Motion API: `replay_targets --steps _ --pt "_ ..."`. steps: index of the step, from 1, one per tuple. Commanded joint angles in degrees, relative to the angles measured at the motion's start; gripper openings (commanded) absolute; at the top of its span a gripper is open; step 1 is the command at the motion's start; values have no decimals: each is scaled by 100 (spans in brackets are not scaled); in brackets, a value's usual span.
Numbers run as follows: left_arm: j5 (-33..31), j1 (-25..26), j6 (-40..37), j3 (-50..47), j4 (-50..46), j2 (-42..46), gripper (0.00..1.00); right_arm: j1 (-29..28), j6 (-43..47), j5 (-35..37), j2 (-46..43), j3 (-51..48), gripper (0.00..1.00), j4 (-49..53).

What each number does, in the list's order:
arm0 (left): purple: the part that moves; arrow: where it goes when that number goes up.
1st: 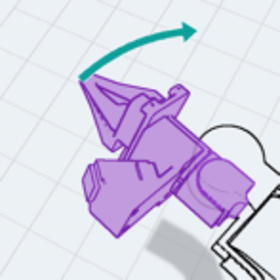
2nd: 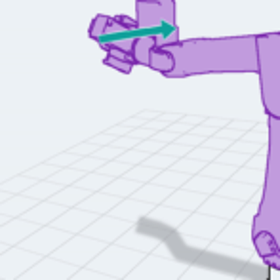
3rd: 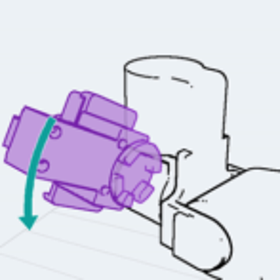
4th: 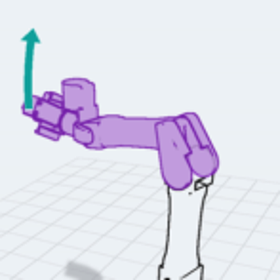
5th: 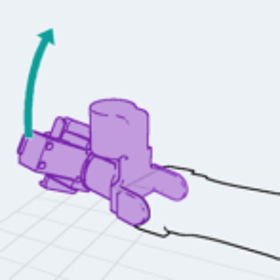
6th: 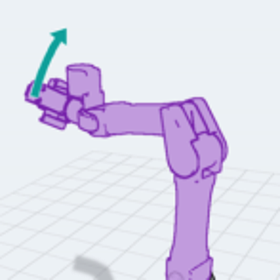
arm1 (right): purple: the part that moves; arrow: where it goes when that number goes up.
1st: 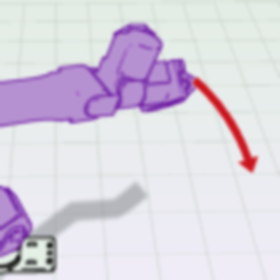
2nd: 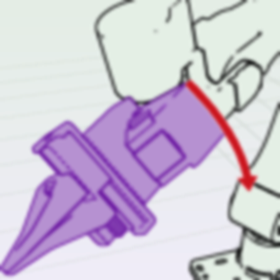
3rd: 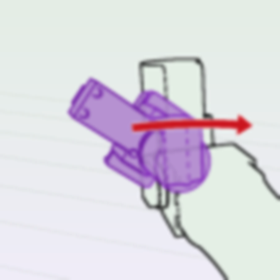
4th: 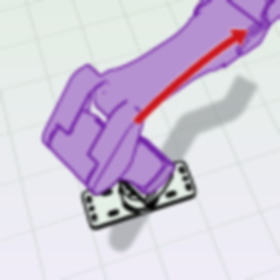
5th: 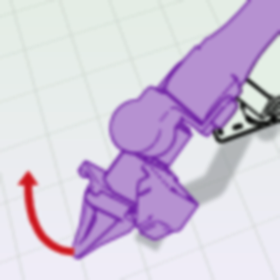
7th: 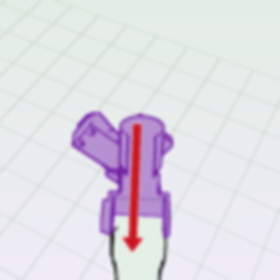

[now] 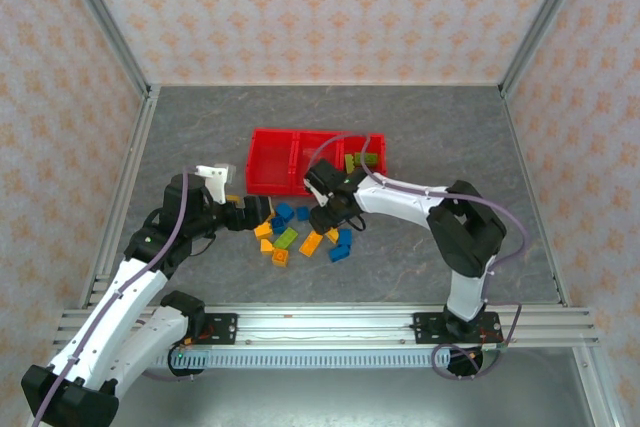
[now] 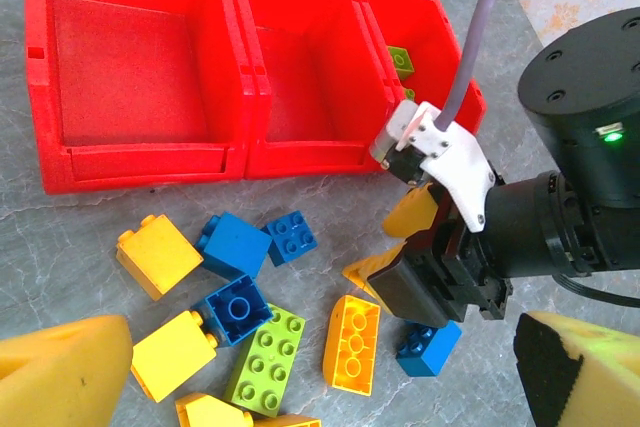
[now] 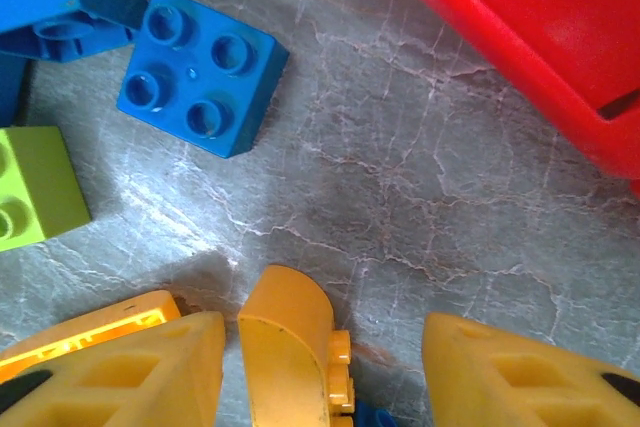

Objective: Sort the legos into containers by color
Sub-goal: Pick up the lego from the center of the table.

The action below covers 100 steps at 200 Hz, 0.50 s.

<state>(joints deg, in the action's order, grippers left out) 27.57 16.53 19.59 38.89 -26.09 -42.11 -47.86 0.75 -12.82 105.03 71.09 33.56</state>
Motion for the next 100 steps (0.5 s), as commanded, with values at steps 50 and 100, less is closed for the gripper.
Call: replay_targets --steps 50,100 --pt "-103 60 27 -22 67 -46 99 -25 -33 159 239 74 42 54" --pt "-120 60 33 -23 77 -1 99 -31 -115 213 390 100 41 124"
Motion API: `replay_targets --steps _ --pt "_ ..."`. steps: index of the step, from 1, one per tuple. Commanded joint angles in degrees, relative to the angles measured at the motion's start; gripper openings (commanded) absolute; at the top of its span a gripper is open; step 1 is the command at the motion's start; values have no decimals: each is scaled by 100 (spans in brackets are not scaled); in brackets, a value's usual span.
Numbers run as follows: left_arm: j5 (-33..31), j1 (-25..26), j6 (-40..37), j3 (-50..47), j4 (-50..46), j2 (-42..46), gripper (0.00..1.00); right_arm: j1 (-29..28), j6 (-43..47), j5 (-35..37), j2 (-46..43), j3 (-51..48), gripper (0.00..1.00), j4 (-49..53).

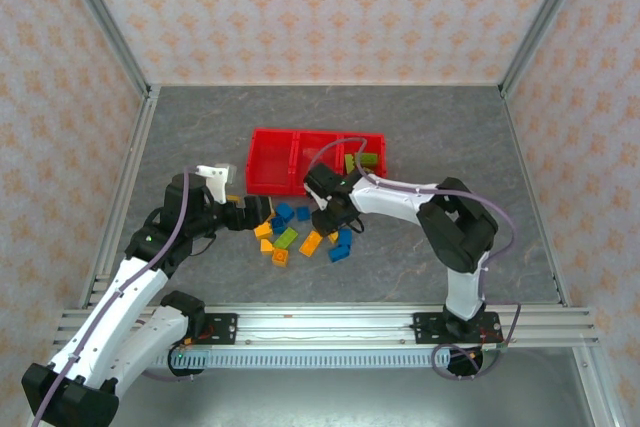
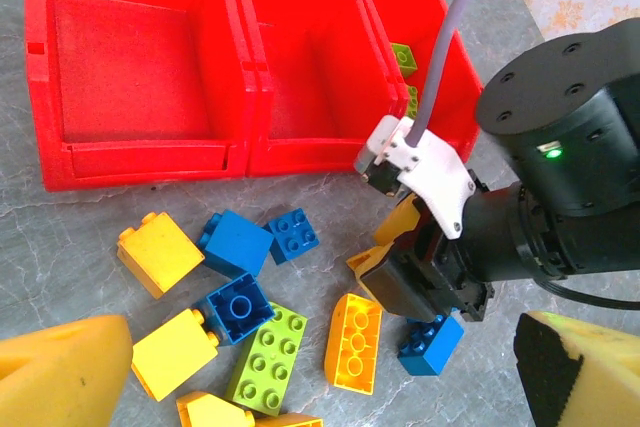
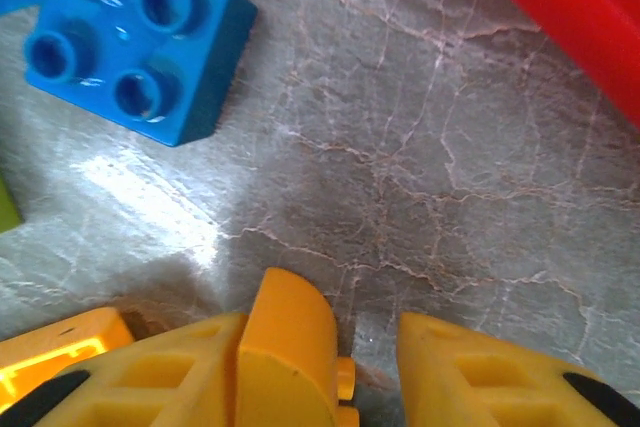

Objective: Sort the legos into containers by color
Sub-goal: Pick up the lego from the center of the table.

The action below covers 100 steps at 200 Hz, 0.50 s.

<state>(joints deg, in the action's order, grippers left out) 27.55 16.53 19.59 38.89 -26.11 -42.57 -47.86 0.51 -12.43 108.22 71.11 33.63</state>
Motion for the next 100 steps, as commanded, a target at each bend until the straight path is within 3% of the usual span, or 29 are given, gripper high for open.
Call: replay_targets --steps 1,39,100 --pt "-118 60 34 -18 79 46 99 -31 -93 177 73 97 41 113" --pt "-127 65 35 -18 77 47 99 -26 -223 377 -95 143 27 100" --pt "-152 60 43 -30 74 46 99 -26 -650 988 -850 781 17 -15"
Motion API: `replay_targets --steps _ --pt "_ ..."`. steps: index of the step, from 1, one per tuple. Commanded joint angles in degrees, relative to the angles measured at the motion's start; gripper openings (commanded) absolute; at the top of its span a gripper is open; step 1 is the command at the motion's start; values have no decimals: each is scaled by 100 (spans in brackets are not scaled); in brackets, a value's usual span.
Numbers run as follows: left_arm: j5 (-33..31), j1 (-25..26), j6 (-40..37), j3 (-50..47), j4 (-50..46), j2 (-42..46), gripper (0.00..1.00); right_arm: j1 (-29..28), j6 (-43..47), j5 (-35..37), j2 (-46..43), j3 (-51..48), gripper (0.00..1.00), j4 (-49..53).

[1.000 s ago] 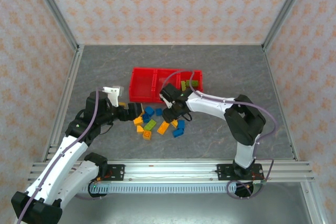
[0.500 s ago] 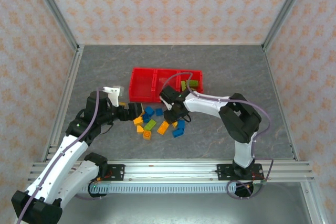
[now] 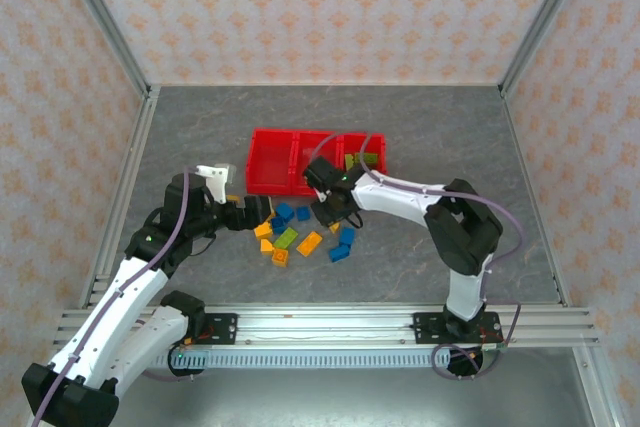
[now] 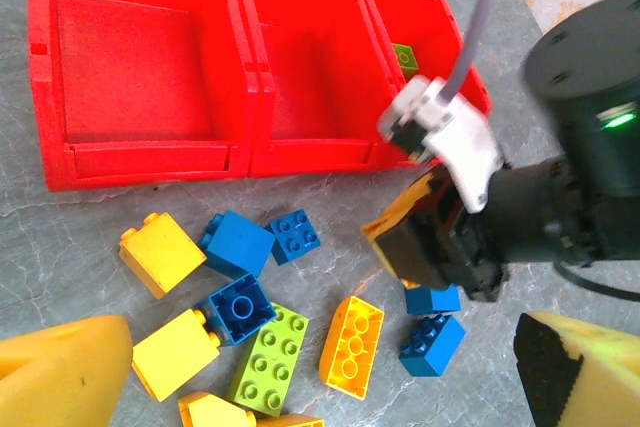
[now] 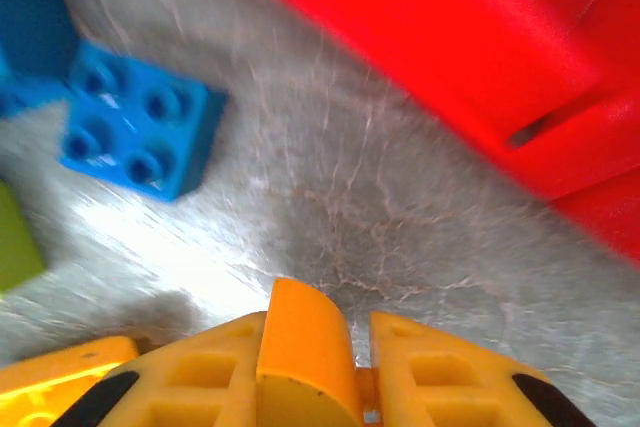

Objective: Sort the legos into containers by color
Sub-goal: Place the lego in the container, then pick up the lego from the center of the table.

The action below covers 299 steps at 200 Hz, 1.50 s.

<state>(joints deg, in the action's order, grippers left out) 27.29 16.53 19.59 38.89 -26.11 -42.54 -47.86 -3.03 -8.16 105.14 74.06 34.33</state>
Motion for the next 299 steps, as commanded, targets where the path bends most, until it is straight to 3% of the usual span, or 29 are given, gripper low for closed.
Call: replay_targets --steps 1,43,100,125,150,185,234,244,299 --pt "-126 60 44 -26 77 40 99 -24 -308 579 -544 504 17 -93" --pt "-118 65 36 -30 74 44 99 274 -937 938 -96 1480 16 -319" --pt "-87 60 35 -40 89 97 99 855 -1431 491 1247 2652 18 -548" --pt "-92 60 36 -37 97 123 99 905 -1516 632 1741 3105 23 -418" --pt "-76 61 32 -45 105 132 99 912 -1602 609 1874 3278 38 -347" --pt "-41 60 27 -47 120 107 99 876 -1716 595 1525 3159 70 -157" --pt "-13 60 18 -44 103 -23 99 770 -1940 722 556 2422 92 43" --pt "0 61 19 -47 106 -47 99 745 -2029 763 335 2194 100 40" --pt "37 60 9 -55 115 -79 99 618 -2908 891 -801 794 99 28"
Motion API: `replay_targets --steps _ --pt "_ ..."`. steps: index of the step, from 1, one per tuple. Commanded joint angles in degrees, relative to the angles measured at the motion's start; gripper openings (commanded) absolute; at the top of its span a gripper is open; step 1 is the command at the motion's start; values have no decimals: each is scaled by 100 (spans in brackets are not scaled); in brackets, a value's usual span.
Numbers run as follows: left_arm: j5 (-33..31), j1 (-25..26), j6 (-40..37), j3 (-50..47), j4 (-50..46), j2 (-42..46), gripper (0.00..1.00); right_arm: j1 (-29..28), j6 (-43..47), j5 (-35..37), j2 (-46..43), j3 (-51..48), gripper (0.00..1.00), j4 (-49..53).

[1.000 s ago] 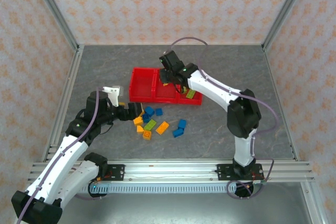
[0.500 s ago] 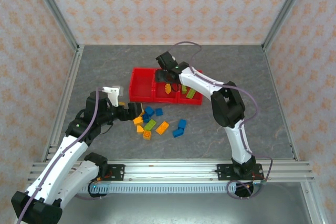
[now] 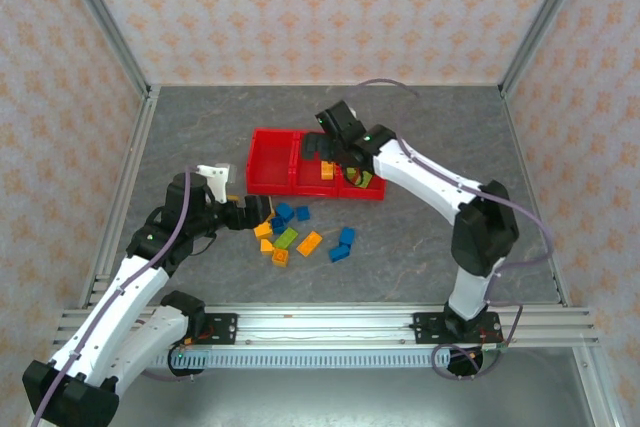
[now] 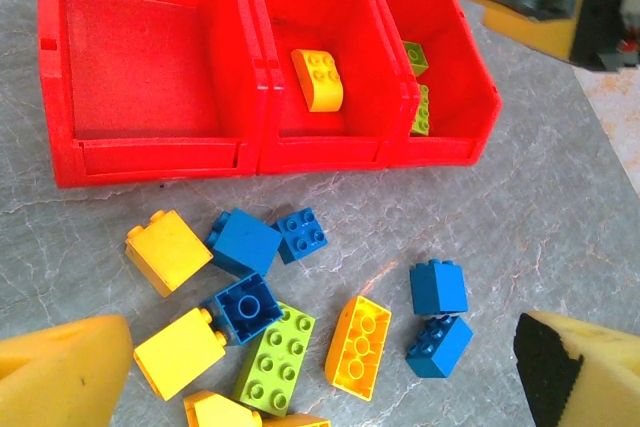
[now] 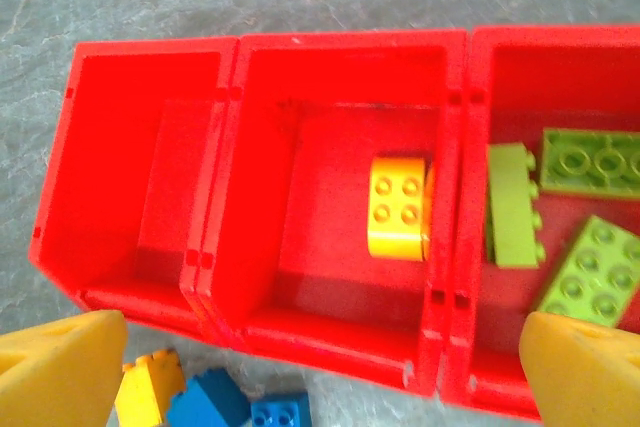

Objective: Sort the legos into containers by color
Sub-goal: Pick up the lego from the center of the table.

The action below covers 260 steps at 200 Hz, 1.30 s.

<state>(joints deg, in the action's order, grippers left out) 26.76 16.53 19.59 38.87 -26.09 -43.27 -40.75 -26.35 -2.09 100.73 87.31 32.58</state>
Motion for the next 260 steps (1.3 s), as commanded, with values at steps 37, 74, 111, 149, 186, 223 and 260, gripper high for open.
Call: replay_targets --steps 37,74,111,149,186,223,260 --pt "127 60 9 -61 126 -17 99 -383 -1430 406 -920 -1614 96 202" --pt "151 62 0 -57 126 -26 99 -629 -2301 255 -1265 -2670 91 -138" --pt "206 60 -13 -62 142 2 99 -915 -3064 469 -1284 -3176 89 -279" --pt "242 61 -27 -73 149 62 99 -1053 -3532 479 -1054 -3409 88 -447" --pt "233 60 -21 -81 157 99 99 -1210 -3623 537 -418 -3069 85 -366" --pt "241 60 -17 -76 173 160 99 -1255 -3593 747 12 -2858 72 -144" --pt "266 60 -26 -89 177 178 99 -1255 -3433 973 240 -2781 56 4"
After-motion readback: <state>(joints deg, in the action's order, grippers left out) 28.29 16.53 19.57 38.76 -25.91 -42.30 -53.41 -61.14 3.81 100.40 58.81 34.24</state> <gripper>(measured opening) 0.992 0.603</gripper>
